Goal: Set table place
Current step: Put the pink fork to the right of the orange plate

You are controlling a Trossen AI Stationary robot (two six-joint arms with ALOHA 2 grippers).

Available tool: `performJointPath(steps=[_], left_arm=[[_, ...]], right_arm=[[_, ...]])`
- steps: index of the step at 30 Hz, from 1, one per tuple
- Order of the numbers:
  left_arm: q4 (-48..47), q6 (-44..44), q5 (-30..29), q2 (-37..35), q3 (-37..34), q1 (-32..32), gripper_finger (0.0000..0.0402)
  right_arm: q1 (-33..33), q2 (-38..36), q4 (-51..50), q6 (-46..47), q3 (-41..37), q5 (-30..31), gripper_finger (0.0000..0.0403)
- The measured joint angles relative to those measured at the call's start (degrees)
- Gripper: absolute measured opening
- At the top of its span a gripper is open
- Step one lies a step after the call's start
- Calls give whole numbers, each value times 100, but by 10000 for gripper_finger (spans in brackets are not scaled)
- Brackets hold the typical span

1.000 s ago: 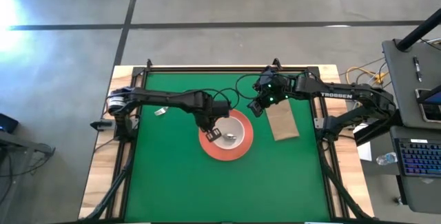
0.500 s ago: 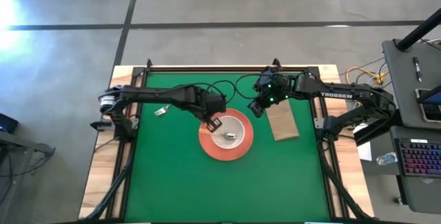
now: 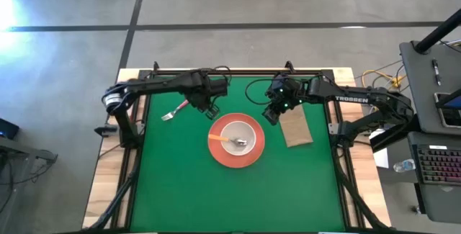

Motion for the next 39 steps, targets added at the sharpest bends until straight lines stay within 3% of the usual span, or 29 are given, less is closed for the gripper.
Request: performJointPath(steps=[4, 9, 19, 23, 33, 39], left_arm=[[-13, 91, 48, -24, -304, 429, 99], [113, 946, 616, -30, -741, 857, 111], [494, 1729, 938, -30, -1705, 1581, 112], [881, 2033, 1345, -33, -1937, 1900, 112], [887, 2352, 1245, -37, -1996, 2762, 112], [890, 2824, 1668, -26, -2121, 3143, 112]], right_arm=[[-94, 0, -18, -268, 0, 0, 170], [-149, 0, -19, -479, 0, -9, 194], [-156, 0, -20, -398, 0, -41, 196], [-156, 0, -14, -172, 0, -38, 196], [-170, 0, 108, 330, 0, 246, 197], [-182, 0, 326, 604, 0, 404, 197]])
